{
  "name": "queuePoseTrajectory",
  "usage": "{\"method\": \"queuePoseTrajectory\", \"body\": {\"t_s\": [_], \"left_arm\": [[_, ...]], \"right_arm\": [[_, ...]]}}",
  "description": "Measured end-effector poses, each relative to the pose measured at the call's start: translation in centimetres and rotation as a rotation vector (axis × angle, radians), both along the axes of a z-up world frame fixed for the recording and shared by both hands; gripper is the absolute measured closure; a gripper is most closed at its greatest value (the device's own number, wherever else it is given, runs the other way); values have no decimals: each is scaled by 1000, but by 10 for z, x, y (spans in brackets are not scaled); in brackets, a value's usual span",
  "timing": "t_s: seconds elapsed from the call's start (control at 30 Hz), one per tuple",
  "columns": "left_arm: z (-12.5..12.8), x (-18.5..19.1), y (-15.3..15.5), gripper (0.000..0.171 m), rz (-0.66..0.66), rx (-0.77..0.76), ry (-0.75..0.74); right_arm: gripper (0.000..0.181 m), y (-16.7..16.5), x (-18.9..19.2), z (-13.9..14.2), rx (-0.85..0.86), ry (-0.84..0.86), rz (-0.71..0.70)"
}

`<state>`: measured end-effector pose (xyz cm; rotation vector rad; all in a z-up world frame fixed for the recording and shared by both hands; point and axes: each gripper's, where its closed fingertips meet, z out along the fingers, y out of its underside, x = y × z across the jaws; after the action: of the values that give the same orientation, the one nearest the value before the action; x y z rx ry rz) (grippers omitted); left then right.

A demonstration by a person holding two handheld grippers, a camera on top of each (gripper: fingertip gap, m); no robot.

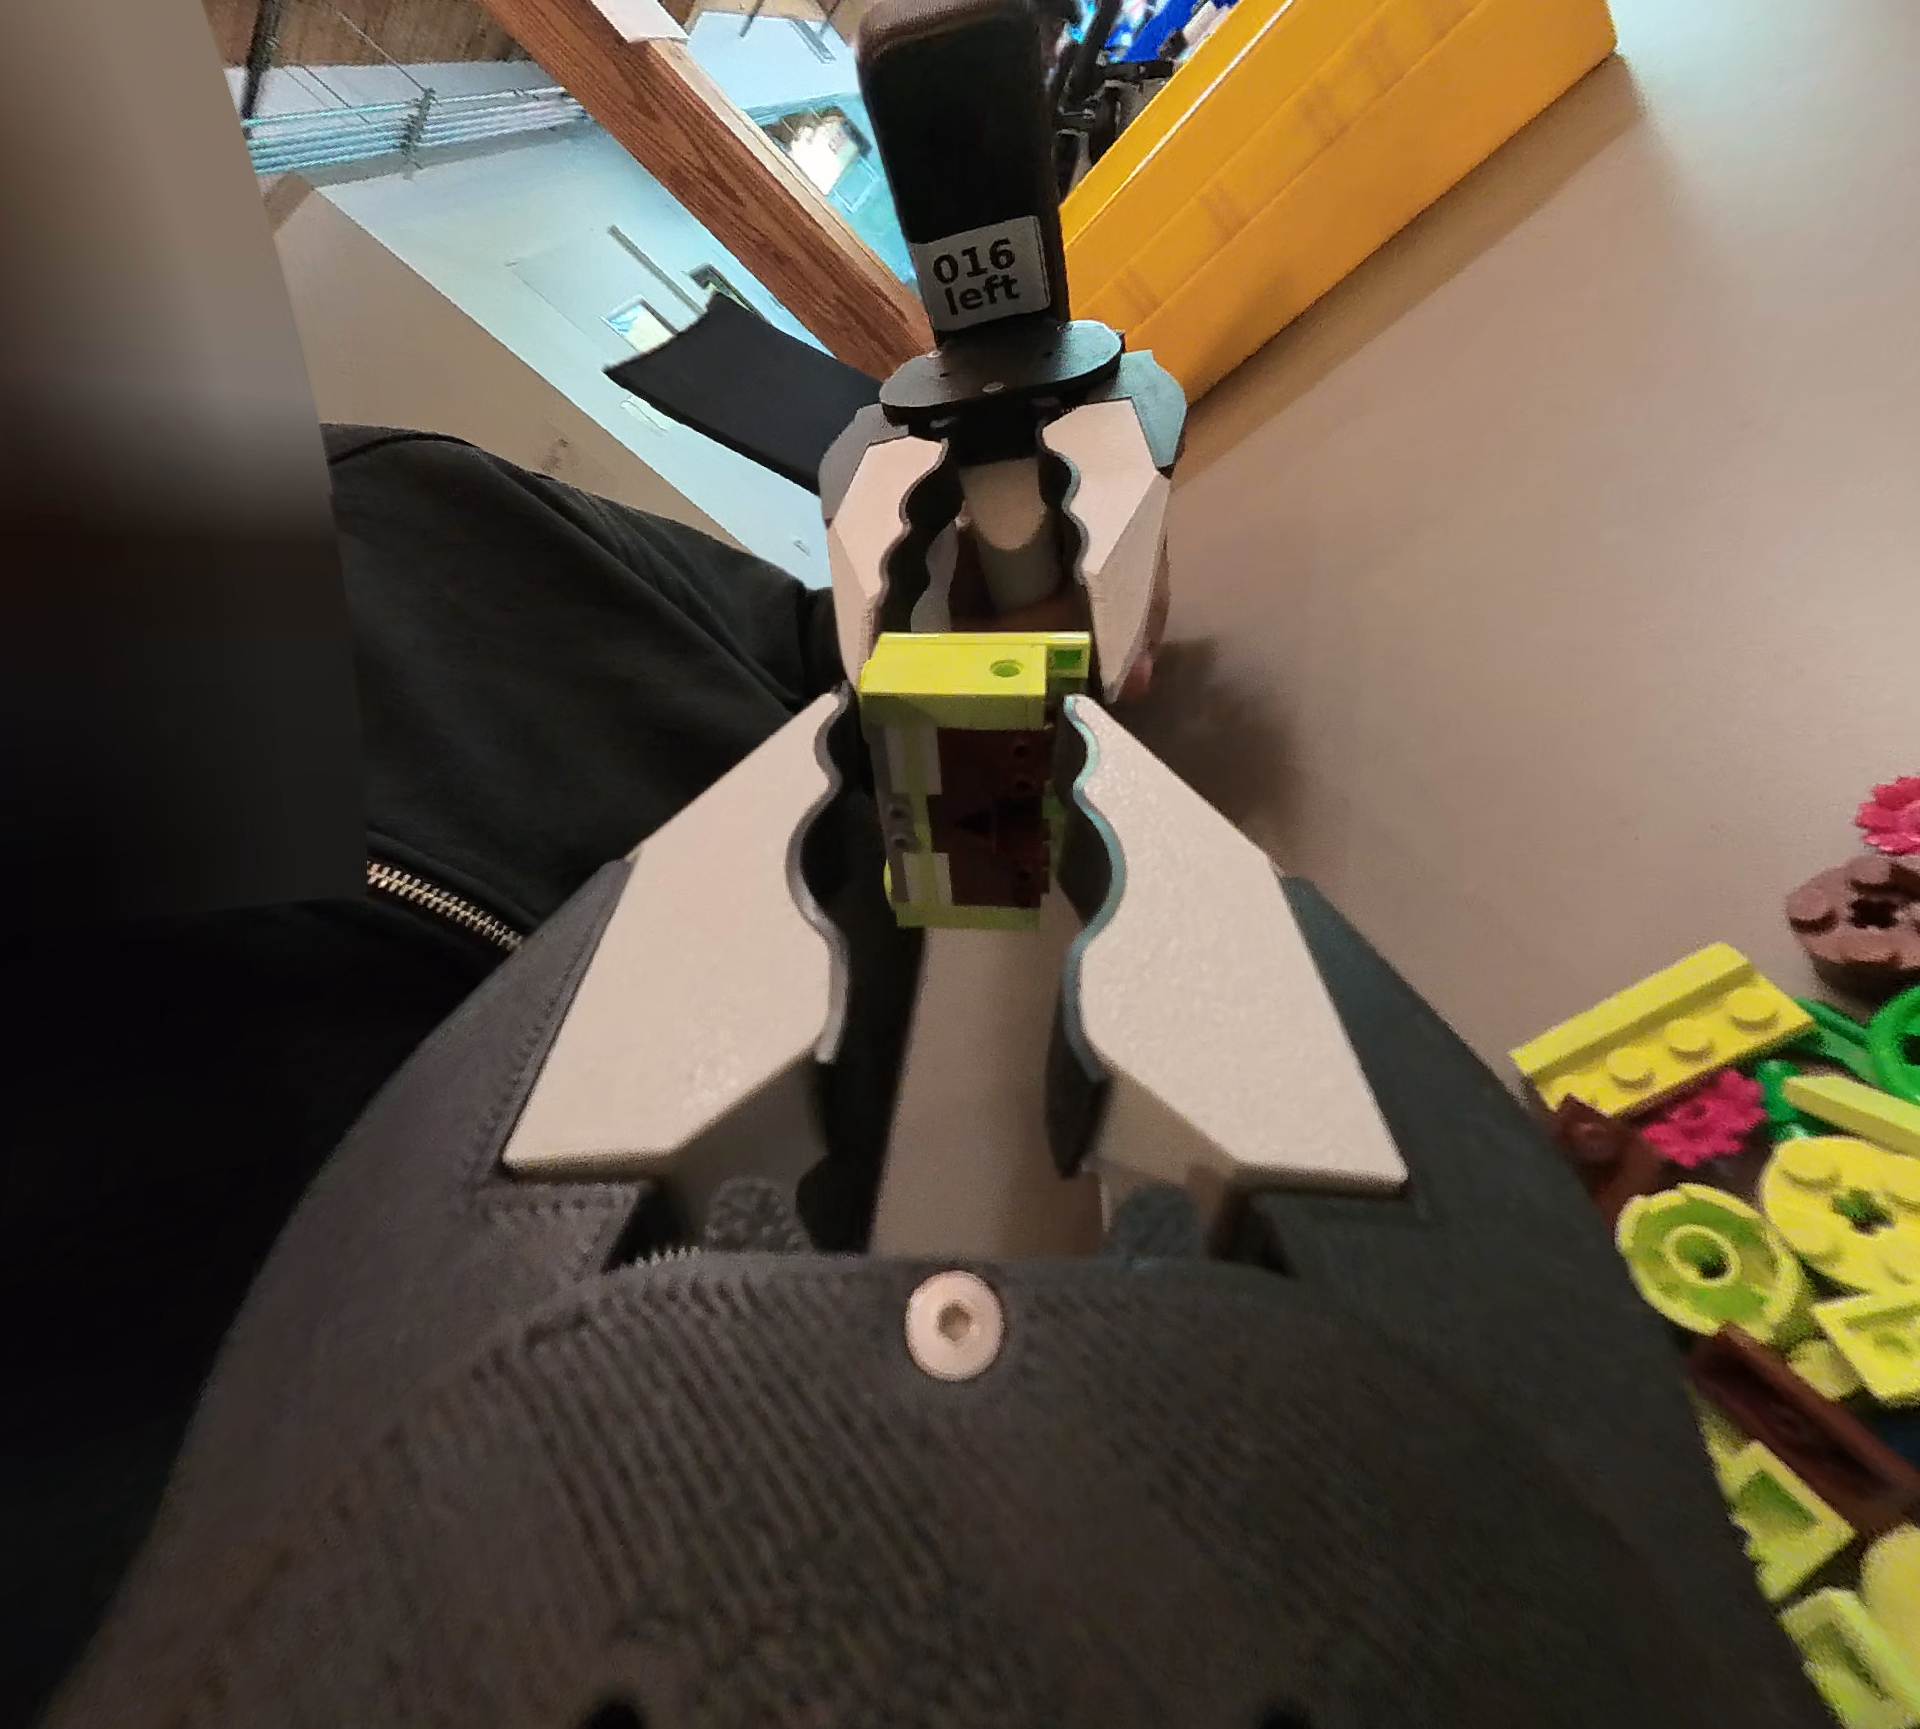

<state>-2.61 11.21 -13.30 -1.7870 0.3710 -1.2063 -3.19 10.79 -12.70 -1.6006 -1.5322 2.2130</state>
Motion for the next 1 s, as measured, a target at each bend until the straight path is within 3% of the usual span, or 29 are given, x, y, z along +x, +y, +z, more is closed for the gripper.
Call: {"method": "queuePoseTrajectory", "body": {"t_s": [0.27, 0.33, 0.37, 0.4, 0.47, 0.53, 0.63, 0.87, 1.0], "left_arm": [[5, 2, -3, 134, -54, -89, -155], [25, -12, -2, 169, -49, -85, -345], [21, -25, 6, 171, 23, -105, -355], [10, -35, 12, 171, 95, -112, -276], [6, -47, 17, 171, 168, -112, -239], [8, -42, 17, 171, 145, -113, -266], [-6, -34, 19, 171, 157, -128, -151], [-11, -47, 23, 171, 200, -140, -112], [-15, -52, 23, 170, 216, -140, -52]], "right_arm": [[146, -3, 6, 5, -106, -1, 71], [146, 11, 10, 20, -250, 36, 63], [146, 23, 7, 8, -213, -8, -1], [146, 31, 6, -3, -134, -47, -50], [146, 34, 8, 3, -92, -26, -77], [146, 30, 5, 1, -27, -30, -87], [146, 28, 2, -12, 69, -84, -108], [145, 32, 2, -36, 202, -185, -122], [145, 19, 3, -57, 379, -258, -79]]}}
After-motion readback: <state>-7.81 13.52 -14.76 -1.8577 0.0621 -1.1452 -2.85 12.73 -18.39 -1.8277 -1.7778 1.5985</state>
